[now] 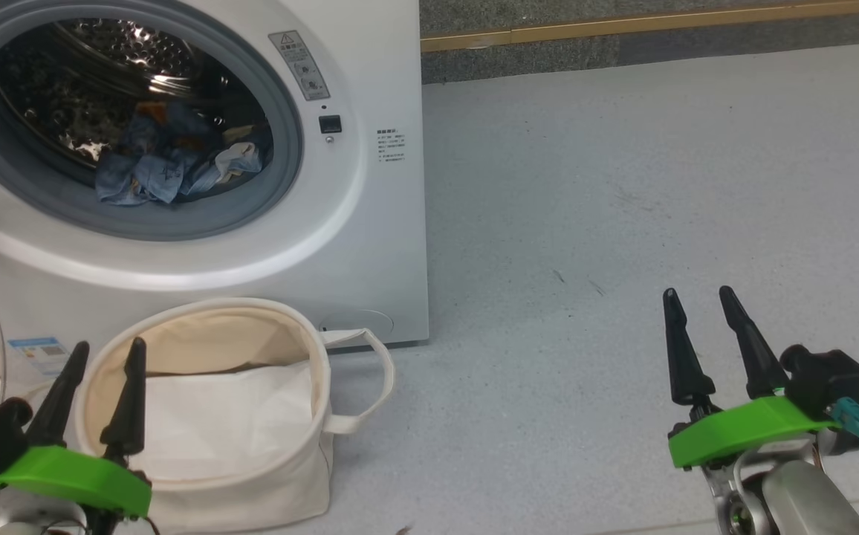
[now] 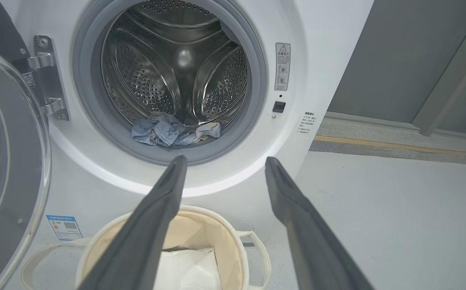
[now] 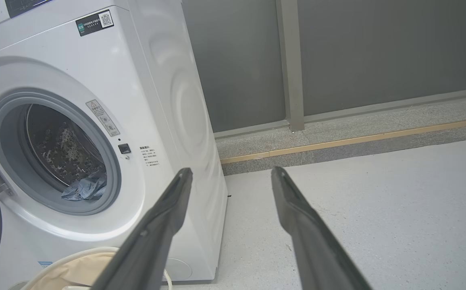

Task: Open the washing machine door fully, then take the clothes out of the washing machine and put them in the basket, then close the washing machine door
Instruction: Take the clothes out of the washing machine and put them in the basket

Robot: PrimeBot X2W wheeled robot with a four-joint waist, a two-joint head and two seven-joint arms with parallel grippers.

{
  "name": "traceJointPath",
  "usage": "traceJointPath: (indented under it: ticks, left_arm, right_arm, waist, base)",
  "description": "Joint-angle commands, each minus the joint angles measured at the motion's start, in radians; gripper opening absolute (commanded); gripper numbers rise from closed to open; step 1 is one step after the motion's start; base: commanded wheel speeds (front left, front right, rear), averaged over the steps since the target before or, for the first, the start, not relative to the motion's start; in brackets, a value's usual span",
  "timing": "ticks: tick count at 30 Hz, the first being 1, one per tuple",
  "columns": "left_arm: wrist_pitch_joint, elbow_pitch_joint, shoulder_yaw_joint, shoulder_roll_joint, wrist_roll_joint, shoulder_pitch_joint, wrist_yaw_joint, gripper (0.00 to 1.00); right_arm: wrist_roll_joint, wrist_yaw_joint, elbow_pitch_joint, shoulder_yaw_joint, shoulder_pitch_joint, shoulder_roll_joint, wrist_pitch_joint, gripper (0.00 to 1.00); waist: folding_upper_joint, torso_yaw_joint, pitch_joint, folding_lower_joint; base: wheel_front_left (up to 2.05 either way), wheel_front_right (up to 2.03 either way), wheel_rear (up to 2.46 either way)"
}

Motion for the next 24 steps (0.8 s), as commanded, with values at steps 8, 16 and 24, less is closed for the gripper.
traceJointPath:
  ticks: [8, 16, 24]
  left_arm:
    - [0.006, -0.028, 0.018, 0.034, 0.009, -0.034, 0.008, 1.0]
    - [0.013, -0.014, -0.02, 0.045, 0.018, -0.044, 0.004, 1.0]
    - [-0.002, -0.016, -0.028, 0.052, -0.005, -0.052, 0.001, 1.0]
  right_arm:
    - [-0.005, 0.001, -0.021, 0.019, -0.039, -0.011, -0.012, 1.0]
    - [-0.005, 0.001, -0.017, 0.014, -0.035, -0.009, -0.012, 1.0]
    - [-0.005, 0.001, -0.014, 0.013, -0.034, -0.008, -0.012, 1.0]
  waist:
    - [-0.0001, 0.002, -0.001, 0.0]
    - [-0.0001, 0.003, -0.002, 0.0]
    - [-0.0001, 0.003, -0.004, 0.0]
  base:
    - [0.0, 0.0, 0.0]
    - [0.0, 0.0, 0.0]
    - [0.0, 0.0, 0.0]
